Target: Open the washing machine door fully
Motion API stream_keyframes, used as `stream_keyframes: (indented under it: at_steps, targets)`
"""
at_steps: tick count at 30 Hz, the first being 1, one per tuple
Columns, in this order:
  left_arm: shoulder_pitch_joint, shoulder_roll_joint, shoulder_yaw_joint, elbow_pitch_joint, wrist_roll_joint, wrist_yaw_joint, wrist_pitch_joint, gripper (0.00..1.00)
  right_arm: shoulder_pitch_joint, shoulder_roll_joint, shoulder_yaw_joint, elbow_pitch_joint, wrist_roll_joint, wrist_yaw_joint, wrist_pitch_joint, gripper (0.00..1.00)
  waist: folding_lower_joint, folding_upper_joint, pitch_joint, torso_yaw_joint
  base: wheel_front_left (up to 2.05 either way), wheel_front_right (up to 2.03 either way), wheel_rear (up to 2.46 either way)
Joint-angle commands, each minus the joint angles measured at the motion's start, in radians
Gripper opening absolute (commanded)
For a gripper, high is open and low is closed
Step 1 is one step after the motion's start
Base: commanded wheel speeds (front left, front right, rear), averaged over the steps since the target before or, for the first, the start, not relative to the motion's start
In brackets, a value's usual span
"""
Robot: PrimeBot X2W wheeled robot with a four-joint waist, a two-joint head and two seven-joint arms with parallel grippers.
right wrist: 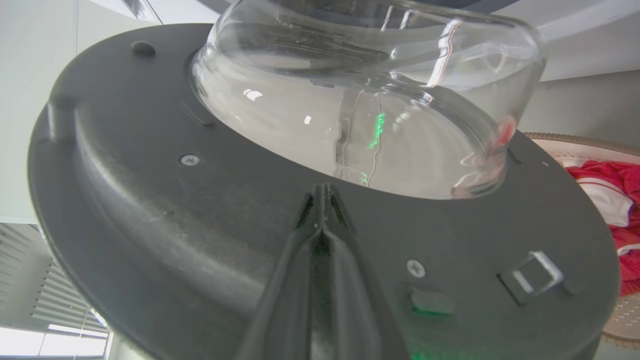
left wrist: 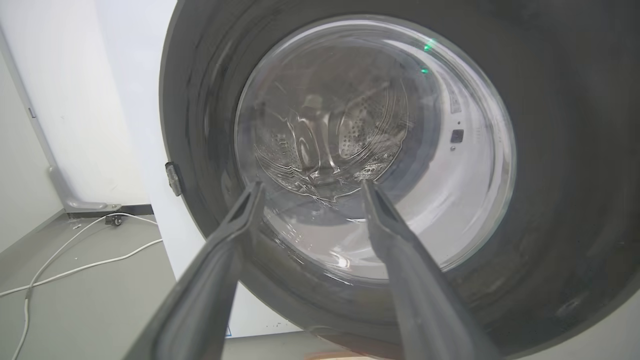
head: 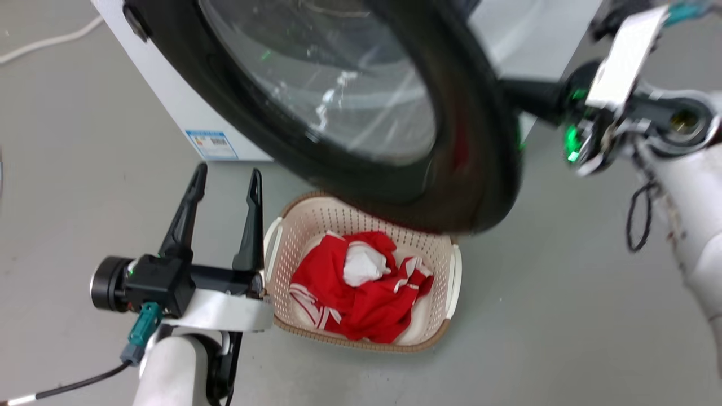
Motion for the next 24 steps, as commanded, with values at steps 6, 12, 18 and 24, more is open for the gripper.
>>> stream_keyframes:
  at_steps: [6,12,18,24]
  targets:
    - [0.053,-0.001,-0.011,0.016,0.002,-0.005,-0.003,1.0,0.134,0.039,0.035,-0.111,0.035,0.0,0.025,0.0,0.0,0.0,-0.087,0.006,0.0,0.0,0.0]
    - [0.08,-0.001,-0.026,0.02,-0.003,0.0,-0.003,1.0,0.21,0.064,0.067,-0.187,0.058,0.0,0.026,0.0,0.0,0.0,-0.12,0.013,0.0,0.0,0.0]
    - [0.098,-0.001,-0.041,0.027,-0.012,0.006,-0.003,1.0,0.28,0.094,0.101,-0.263,0.072,0.0,-0.019,0.0,0.0,0.0,-0.147,0.026,0.0,0.0,0.0]
    - [0.105,-0.001,-0.051,0.028,-0.02,0.015,-0.003,1.0,0.32,0.108,0.126,-0.301,0.082,0.0,-0.076,0.0,0.0,0.0,-0.163,0.03,0.0,0.0,0.0]
